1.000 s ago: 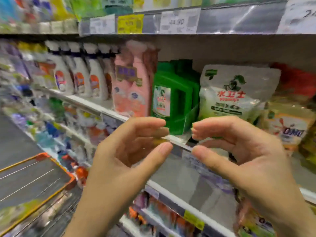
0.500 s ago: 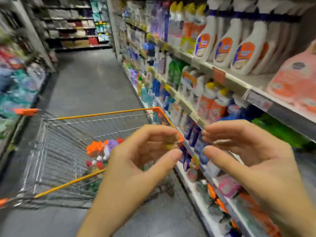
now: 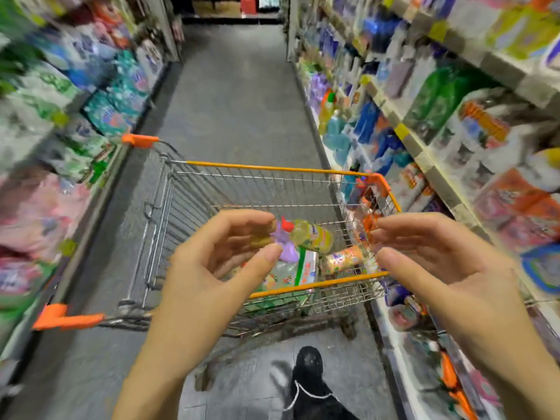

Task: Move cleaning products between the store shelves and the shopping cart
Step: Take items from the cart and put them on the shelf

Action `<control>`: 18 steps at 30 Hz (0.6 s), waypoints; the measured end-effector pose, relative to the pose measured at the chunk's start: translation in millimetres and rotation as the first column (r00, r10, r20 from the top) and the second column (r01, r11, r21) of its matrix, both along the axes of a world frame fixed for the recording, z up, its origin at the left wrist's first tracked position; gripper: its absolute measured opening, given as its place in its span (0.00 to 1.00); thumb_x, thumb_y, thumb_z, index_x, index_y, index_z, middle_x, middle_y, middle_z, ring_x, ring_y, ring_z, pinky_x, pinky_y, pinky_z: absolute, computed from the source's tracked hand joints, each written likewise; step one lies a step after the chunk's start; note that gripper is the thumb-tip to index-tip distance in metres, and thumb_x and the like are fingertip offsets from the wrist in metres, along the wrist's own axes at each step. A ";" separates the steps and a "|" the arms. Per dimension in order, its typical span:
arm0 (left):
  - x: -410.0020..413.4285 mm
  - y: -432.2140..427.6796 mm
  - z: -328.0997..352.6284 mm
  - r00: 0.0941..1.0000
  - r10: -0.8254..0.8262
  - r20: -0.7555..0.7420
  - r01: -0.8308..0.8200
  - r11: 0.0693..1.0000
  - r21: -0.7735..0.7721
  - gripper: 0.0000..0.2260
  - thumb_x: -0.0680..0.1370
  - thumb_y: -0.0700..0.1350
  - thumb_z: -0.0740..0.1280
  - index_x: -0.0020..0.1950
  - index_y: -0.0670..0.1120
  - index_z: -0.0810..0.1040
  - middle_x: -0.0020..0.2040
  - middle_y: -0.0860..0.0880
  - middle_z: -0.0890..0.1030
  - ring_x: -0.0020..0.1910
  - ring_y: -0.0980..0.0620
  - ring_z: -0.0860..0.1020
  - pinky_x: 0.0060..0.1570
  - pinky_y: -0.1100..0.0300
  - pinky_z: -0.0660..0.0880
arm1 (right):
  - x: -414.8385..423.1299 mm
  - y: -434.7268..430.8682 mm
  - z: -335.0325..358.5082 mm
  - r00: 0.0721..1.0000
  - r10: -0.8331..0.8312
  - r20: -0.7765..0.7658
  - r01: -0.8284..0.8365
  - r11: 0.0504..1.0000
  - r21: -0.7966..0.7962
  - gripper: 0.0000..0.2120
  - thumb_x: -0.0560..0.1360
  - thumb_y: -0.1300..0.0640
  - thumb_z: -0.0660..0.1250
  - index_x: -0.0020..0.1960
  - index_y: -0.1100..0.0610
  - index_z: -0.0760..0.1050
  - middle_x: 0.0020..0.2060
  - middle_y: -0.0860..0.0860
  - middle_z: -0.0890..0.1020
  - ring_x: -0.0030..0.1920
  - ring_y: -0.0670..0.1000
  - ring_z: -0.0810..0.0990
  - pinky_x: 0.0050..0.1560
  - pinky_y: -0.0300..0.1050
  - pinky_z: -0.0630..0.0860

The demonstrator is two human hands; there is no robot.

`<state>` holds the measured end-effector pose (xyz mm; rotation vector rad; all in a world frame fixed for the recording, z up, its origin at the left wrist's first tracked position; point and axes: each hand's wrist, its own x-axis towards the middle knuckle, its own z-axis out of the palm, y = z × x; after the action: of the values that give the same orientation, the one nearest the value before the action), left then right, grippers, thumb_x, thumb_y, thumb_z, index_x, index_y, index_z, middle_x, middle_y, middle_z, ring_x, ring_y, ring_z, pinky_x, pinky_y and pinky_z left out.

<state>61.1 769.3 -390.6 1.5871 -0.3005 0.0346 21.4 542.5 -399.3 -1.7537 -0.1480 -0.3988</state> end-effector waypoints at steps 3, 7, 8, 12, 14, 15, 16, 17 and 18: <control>30.9 -1.7 -15.0 0.998 0.051 -0.044 -0.052 0.998 -0.024 0.11 0.69 0.41 0.71 0.52 0.46 0.80 0.49 0.52 0.85 0.49 0.56 0.83 0.48 0.70 0.75 | 45.0 -4.1 -5.2 0.994 0.089 -0.057 -0.088 0.996 0.011 0.10 0.74 0.51 0.72 0.53 0.52 0.80 0.48 0.54 0.84 0.48 0.51 0.83 0.50 0.37 0.78; 76.8 -12.7 -32.8 0.990 0.109 -0.092 -0.108 0.994 0.023 0.11 0.70 0.42 0.71 0.52 0.48 0.80 0.48 0.53 0.85 0.49 0.57 0.82 0.48 0.69 0.76 | 107.2 -10.4 -22.6 0.968 0.191 -0.161 -0.195 0.981 -0.006 0.17 0.68 0.42 0.73 0.53 0.48 0.80 0.48 0.52 0.84 0.48 0.51 0.83 0.50 0.38 0.78; 88.1 -15.9 -36.0 0.988 0.117 -0.104 -0.114 0.993 0.037 0.11 0.70 0.42 0.71 0.52 0.49 0.80 0.48 0.53 0.85 0.49 0.57 0.82 0.49 0.69 0.76 | 122.9 -9.6 -27.5 0.957 0.216 -0.194 -0.222 0.975 -0.011 0.17 0.68 0.41 0.73 0.53 0.47 0.80 0.48 0.51 0.84 0.48 0.51 0.83 0.50 0.39 0.79; 127.9 -27.0 -49.6 0.969 0.174 -0.173 -0.170 0.985 0.034 0.11 0.70 0.43 0.73 0.52 0.48 0.80 0.48 0.52 0.84 0.48 0.57 0.82 0.48 0.68 0.76 | 180.7 -11.1 -51.1 0.907 0.327 -0.265 -0.328 0.944 0.042 0.14 0.69 0.44 0.73 0.52 0.47 0.80 0.47 0.52 0.84 0.47 0.51 0.82 0.50 0.42 0.79; 145.4 -29.7 -63.0 0.965 0.183 -0.187 -0.176 0.983 0.056 0.11 0.71 0.41 0.74 0.52 0.47 0.80 0.48 0.51 0.84 0.47 0.56 0.82 0.48 0.67 0.77 | 207.9 -6.7 -68.1 0.873 0.372 -0.314 -0.371 0.926 0.066 0.10 0.69 0.51 0.76 0.50 0.48 0.81 0.46 0.52 0.84 0.46 0.50 0.82 0.50 0.42 0.79; 153.5 -30.2 -72.4 0.962 0.182 -0.204 -0.170 0.983 0.076 0.10 0.72 0.40 0.73 0.52 0.46 0.80 0.48 0.50 0.84 0.47 0.56 0.82 0.48 0.67 0.77 | 219.3 -3.0 -80.1 0.851 0.388 -0.354 -0.388 0.919 0.075 0.10 0.70 0.55 0.76 0.50 0.49 0.81 0.46 0.52 0.84 0.45 0.48 0.81 0.49 0.42 0.78; 161.6 -29.7 -84.0 0.955 0.182 -0.235 -0.164 0.982 0.097 0.09 0.73 0.38 0.72 0.52 0.46 0.80 0.48 0.49 0.84 0.47 0.55 0.82 0.48 0.66 0.77 | 229.6 1.2 -95.0 0.825 0.392 -0.407 -0.400 0.914 0.068 0.09 0.71 0.59 0.75 0.50 0.52 0.80 0.46 0.52 0.83 0.44 0.47 0.80 0.48 0.41 0.77; 170.6 -28.4 -99.0 0.947 0.176 -0.270 -0.148 0.982 0.121 0.09 0.74 0.36 0.71 0.52 0.46 0.79 0.48 0.48 0.84 0.47 0.54 0.82 0.49 0.65 0.78 | 238.6 7.1 -112.3 0.798 0.391 -0.459 -0.421 0.906 0.040 0.09 0.72 0.62 0.74 0.50 0.53 0.79 0.46 0.53 0.83 0.43 0.46 0.79 0.46 0.40 0.76; 180.0 -25.9 -115.8 0.940 0.162 -0.301 -0.120 0.981 0.154 0.09 0.74 0.36 0.70 0.52 0.46 0.79 0.48 0.48 0.84 0.47 0.54 0.82 0.50 0.64 0.78 | 247.0 13.2 -132.3 0.768 0.386 -0.511 -0.450 0.893 -0.002 0.09 0.73 0.64 0.73 0.50 0.54 0.79 0.46 0.53 0.82 0.42 0.45 0.78 0.44 0.37 0.75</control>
<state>241.1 743.4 -506.4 1.7161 0.0616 -0.1280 268.4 555.7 -531.6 -1.8263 -0.1895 0.4093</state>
